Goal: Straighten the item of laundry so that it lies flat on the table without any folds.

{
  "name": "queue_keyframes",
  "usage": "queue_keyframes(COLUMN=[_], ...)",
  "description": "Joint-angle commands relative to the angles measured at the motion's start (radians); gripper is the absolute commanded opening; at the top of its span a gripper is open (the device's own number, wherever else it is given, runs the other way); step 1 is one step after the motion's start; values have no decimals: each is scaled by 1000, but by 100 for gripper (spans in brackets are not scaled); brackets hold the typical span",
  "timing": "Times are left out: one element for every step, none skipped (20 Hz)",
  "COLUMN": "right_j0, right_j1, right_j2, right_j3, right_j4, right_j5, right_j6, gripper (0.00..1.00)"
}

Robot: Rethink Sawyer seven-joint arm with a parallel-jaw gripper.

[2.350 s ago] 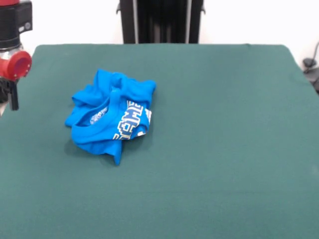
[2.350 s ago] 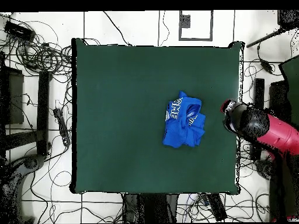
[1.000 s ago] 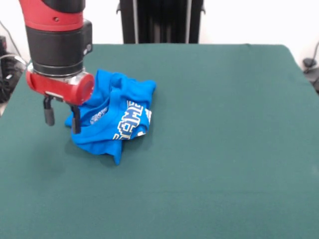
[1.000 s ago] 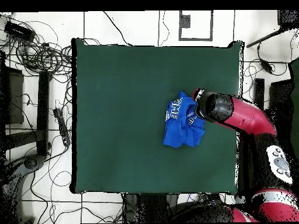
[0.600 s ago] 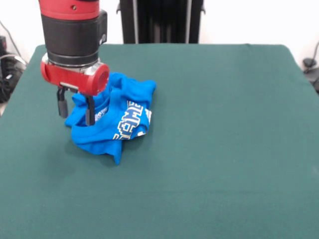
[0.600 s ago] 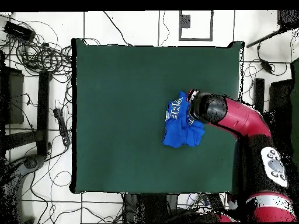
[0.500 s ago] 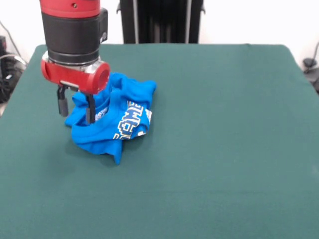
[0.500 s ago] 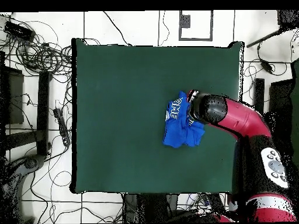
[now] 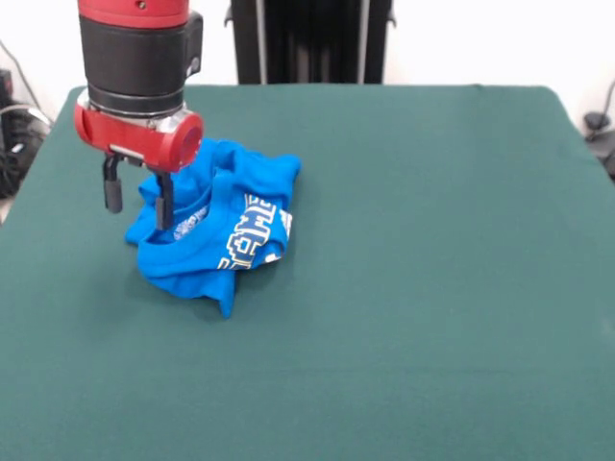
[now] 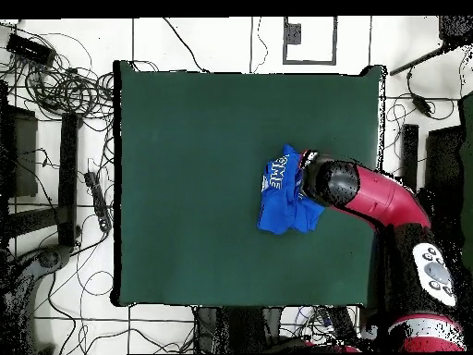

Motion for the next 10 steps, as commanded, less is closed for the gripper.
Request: queue_keyframes(right_j0=[21,23,24,29,33,37,41,44,48,52], right_j1=[77,78,80,79,81,85,91,97,104,111], right_j2=[24,25,27,26,25,22,21,20,18,16], right_j3=[109,114,117,121,123,121,119,115,112,106], right_j4=[25,27,31,33,37,41,44,47,49,52], right_j5=[-79,-86,-90,-94,-98,-100,-105,-108,-114,-116], right_j6=[204,206,208,211,216,220,224,227,229,232], gripper=[100,100,100,100,100,100,100,100,100,100])
